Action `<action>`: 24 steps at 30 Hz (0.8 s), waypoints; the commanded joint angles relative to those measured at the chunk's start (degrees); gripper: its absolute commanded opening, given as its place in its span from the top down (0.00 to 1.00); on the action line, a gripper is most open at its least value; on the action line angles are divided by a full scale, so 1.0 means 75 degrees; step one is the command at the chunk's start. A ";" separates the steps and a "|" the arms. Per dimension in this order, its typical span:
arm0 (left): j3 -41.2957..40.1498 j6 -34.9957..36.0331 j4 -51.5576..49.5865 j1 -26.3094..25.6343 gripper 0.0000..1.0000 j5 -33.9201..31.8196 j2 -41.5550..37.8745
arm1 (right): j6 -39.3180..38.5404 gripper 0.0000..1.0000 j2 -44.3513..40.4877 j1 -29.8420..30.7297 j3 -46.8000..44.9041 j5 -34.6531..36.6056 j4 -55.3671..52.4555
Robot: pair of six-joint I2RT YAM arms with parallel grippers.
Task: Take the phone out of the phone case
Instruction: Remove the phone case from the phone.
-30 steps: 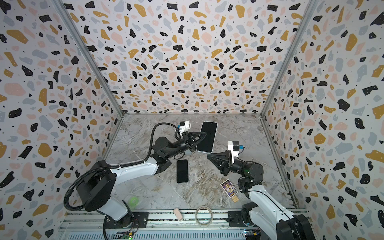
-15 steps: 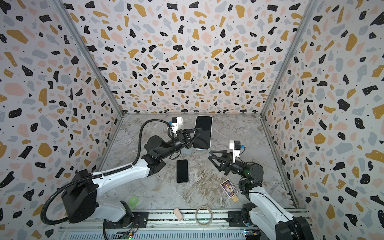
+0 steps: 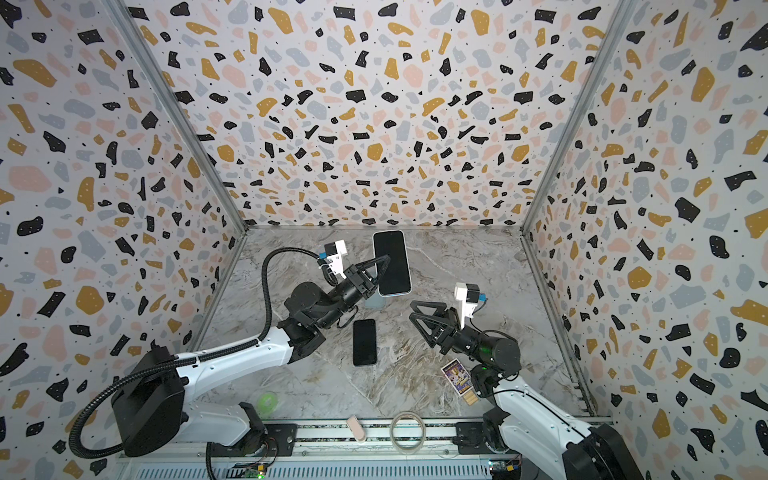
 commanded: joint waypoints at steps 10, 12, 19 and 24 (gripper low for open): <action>-0.0203 0.0103 0.1669 -0.0239 1.00 -0.0373 -0.0289 | 0.0472 0.44 0.0880 0.0119 0.0343 0.0404 0.1236; -0.0206 0.0106 0.1748 -0.0315 1.00 -0.0366 -0.0254 | 0.0534 0.44 0.0994 0.0115 0.0371 0.0388 0.1382; -0.0340 -0.0043 0.1992 -0.0384 1.00 -0.0366 -0.0212 | 0.0522 0.46 0.1126 0.0103 0.0401 0.0437 0.1457; -0.0371 -0.0064 0.2107 -0.0469 1.00 -0.0320 -0.0221 | 0.0634 0.51 0.1179 0.0045 0.0375 0.0488 0.1650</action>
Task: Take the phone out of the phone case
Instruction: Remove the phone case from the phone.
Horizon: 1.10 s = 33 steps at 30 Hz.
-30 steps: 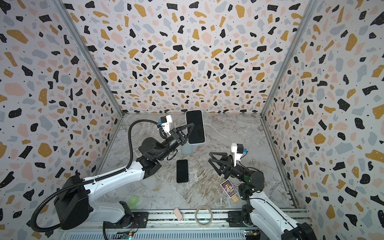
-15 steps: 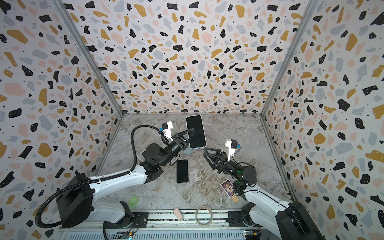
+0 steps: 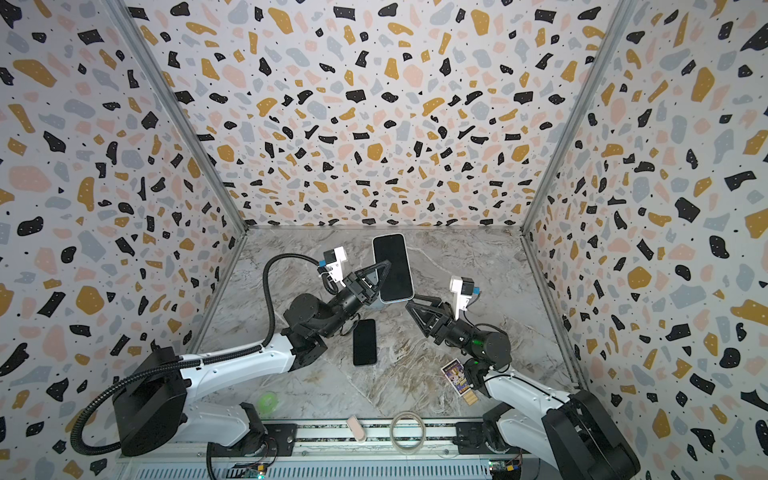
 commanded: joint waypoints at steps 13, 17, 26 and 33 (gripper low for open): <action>-0.0076 -0.0120 0.1321 -0.0126 1.00 0.0075 -0.0256 | 0.0238 0.59 0.0244 -0.0127 0.0247 0.0055 0.0704; -0.0095 -0.0175 0.1455 -0.0167 1.00 0.0128 -0.0217 | 0.0232 0.60 0.0313 -0.0131 0.0290 0.0032 0.0714; -0.0036 -0.0389 0.1817 -0.0183 1.00 0.0190 -0.0164 | 0.0303 0.64 0.0552 -0.0153 0.0278 0.0056 0.0791; 0.0081 -0.0332 0.1836 -0.0302 1.00 0.0295 -0.0135 | 0.0415 0.67 0.0831 -0.0173 0.0477 -0.0004 0.0758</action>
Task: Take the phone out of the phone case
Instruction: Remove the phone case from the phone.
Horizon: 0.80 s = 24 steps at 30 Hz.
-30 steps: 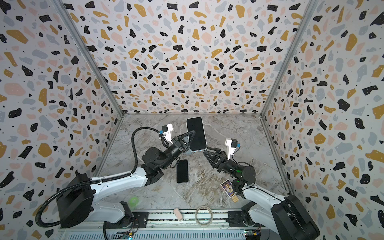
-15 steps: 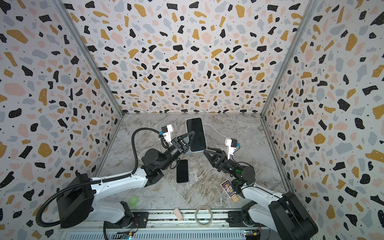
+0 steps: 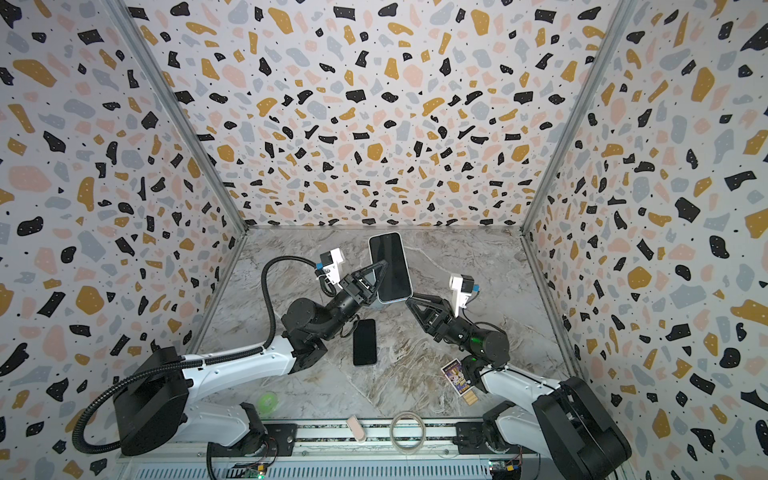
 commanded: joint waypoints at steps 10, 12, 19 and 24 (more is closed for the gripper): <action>0.0424 0.0000 0.1148 -0.0457 1.00 0.0595 0.0102 | 0.0287 0.68 0.0362 -0.0136 0.0523 -0.0021 -0.0320; 0.0459 0.0080 0.1102 -0.0531 1.00 0.0601 0.0136 | 0.0317 0.68 0.0340 -0.0151 0.0558 -0.0032 -0.0411; 0.0576 0.0542 0.0649 -0.0716 1.00 0.0621 0.0151 | 0.0388 0.68 0.0275 -0.0235 0.0701 0.0003 -0.1100; 0.0518 0.0807 0.0409 -0.0798 1.00 0.0537 0.0060 | 0.0545 0.67 0.0089 -0.0408 0.0553 0.0278 -0.1241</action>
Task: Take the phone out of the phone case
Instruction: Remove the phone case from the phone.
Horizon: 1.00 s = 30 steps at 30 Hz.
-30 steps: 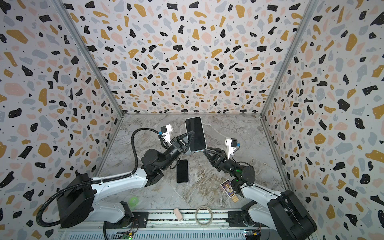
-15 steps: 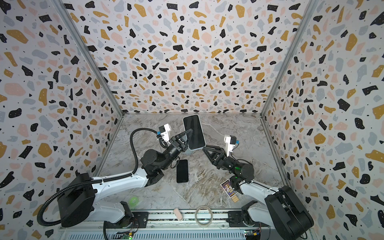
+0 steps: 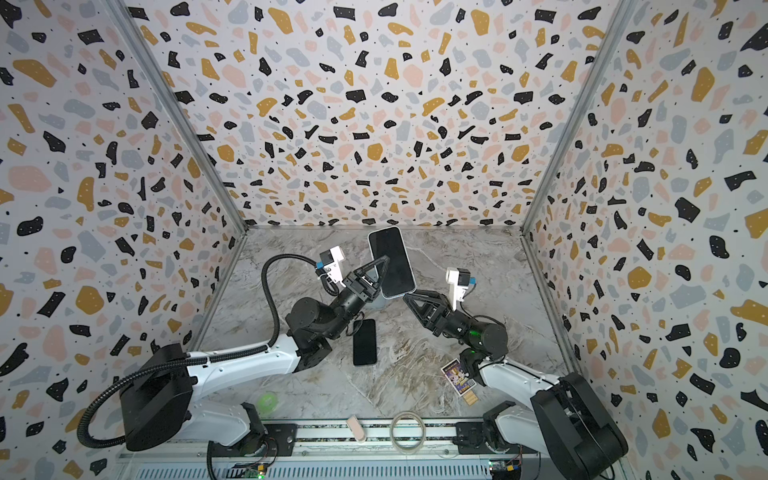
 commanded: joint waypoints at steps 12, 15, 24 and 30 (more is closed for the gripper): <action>0.0417 0.0457 0.0104 -0.0779 1.00 0.1269 -0.0072 | 0.0354 0.68 -0.0190 -0.0330 0.0319 0.1072 -0.1548; 0.0417 0.0534 0.0002 -0.0819 1.00 0.1263 -0.0073 | 0.0399 0.69 -0.0125 -0.0359 0.0346 0.1107 -0.1699; 0.0374 0.0758 -0.0149 -0.0968 1.00 0.1269 0.0019 | 0.0564 0.71 -0.0052 -0.0485 0.0401 0.1147 -0.2317; 0.0300 0.0984 -0.0281 -0.1072 1.00 0.1228 0.0012 | 0.0721 0.71 -0.0030 -0.0559 0.0340 0.1222 -0.2576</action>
